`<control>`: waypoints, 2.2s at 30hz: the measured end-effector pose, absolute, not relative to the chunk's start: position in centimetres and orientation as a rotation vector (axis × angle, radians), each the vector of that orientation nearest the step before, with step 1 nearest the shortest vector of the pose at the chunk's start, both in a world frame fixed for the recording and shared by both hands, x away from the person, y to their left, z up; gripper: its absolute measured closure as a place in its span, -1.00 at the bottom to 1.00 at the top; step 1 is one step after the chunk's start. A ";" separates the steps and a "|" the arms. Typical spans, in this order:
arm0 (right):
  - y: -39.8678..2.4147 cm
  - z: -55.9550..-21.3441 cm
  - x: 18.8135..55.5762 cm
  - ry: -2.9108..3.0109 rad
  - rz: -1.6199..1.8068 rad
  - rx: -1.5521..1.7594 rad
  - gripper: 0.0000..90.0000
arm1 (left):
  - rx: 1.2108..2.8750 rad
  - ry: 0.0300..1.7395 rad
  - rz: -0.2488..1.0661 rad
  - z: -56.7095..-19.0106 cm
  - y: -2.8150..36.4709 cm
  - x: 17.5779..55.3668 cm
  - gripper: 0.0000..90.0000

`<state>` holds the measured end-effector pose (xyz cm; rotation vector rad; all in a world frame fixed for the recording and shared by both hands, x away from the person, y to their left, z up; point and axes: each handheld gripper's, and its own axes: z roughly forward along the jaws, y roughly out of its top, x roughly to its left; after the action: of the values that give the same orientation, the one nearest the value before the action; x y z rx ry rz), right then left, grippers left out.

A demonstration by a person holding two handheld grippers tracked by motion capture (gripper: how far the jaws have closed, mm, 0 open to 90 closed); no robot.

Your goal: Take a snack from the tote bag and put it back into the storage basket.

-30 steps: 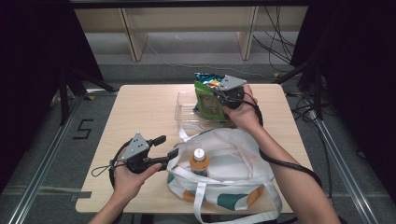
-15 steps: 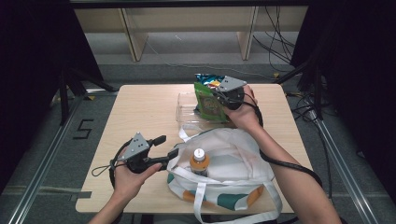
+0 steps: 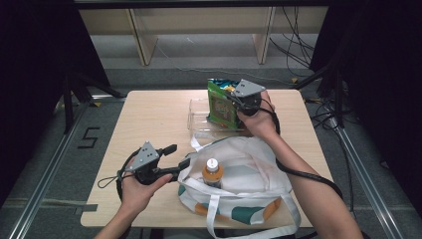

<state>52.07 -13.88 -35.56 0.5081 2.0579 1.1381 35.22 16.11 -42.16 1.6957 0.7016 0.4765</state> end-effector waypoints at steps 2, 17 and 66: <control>-13.8 -35.5 52.2 2.052 1.145 0.487 1.00 | 1.702 0.700 0.478 -42.2 16.2 35.2 -0.31; -13.7 -36.7 52.6 2.038 1.115 0.468 1.00 | 1.694 0.704 0.474 -42.2 16.1 35.2 -0.31; -16.7 -36.6 50.8 2.047 1.083 0.673 0.52 | 1.712 0.702 0.476 -42.1 16.0 35.1 -0.30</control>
<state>50.78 -16.75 -36.59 0.6730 2.0473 1.0830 35.10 16.01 -42.13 1.7122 0.7020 0.4756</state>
